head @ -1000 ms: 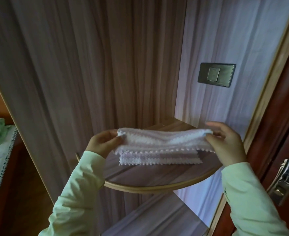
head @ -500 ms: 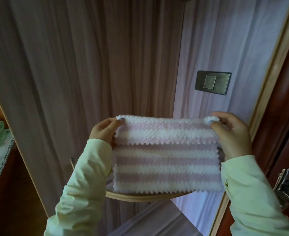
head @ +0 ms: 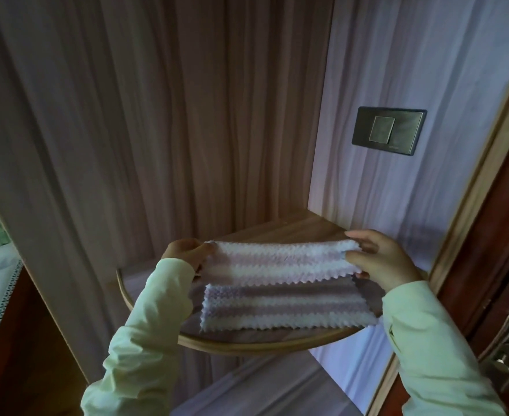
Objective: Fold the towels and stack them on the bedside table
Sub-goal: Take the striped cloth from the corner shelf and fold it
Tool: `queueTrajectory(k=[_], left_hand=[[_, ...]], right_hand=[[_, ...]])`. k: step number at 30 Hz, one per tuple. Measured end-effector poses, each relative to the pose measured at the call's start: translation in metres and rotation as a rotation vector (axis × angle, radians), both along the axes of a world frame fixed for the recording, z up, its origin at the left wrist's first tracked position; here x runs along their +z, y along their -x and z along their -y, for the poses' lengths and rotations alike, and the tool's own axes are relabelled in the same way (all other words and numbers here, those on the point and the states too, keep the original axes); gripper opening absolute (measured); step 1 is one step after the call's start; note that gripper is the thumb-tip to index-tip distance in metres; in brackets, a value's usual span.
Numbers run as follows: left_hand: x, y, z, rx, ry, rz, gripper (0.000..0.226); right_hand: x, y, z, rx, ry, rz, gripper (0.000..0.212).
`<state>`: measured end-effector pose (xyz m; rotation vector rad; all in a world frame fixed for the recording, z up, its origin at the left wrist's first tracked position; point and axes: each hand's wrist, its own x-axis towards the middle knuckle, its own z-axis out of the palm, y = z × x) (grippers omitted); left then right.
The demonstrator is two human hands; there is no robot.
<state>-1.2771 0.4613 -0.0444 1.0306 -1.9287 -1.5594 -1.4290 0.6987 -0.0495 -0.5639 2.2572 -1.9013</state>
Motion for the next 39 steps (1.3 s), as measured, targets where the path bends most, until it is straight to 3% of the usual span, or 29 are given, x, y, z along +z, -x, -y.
queueTrajectory(k=[5, 9, 15, 20, 23, 28, 32, 36, 37, 39], left_hand=[[-0.005, -0.014, -0.003, -0.051, -0.009, 0.066, 0.013], [-0.011, -0.023, -0.004, -0.076, 0.026, 0.162, 0.028], [-0.015, -0.032, -0.01, -0.207, 0.05, 0.178, 0.059], [-0.015, -0.036, -0.008, -0.279, 0.09, 0.09, 0.021], [-0.017, -0.036, -0.007, -0.342, 0.015, 0.022, 0.035], [-0.023, -0.034, 0.0, -0.422, 0.206, 0.204, 0.034], [-0.023, -0.035, -0.002, -0.444, 0.201, 0.29, 0.025], [-0.009, -0.034, 0.001, -0.336, 0.478, 0.306, 0.014], [-0.004, -0.032, 0.0, -0.244, 0.555, 0.272, 0.008], [0.0, -0.021, -0.011, -0.182, 0.664, 0.115, 0.017]], right_hand=[[-0.007, -0.012, -0.009, 0.036, -0.144, 0.083, 0.032], [-0.019, -0.02, -0.009, 0.072, -0.264, 0.132, 0.034], [-0.022, -0.026, -0.006, 0.028, -0.271, 0.131, 0.04], [-0.02, -0.028, -0.008, -0.016, -0.285, 0.082, 0.038], [-0.022, -0.027, -0.009, -0.04, -0.342, 0.032, 0.042], [-0.025, -0.024, -0.008, -0.031, -0.357, 0.02, 0.045], [-0.027, -0.023, -0.007, -0.006, -0.406, 0.047, 0.052], [-0.02, -0.024, -0.008, -0.091, -0.606, -0.117, 0.061], [-0.016, -0.025, -0.007, -0.143, -0.598, -0.213, 0.058], [-0.008, -0.034, 0.003, -0.169, -0.484, -0.456, 0.044]])
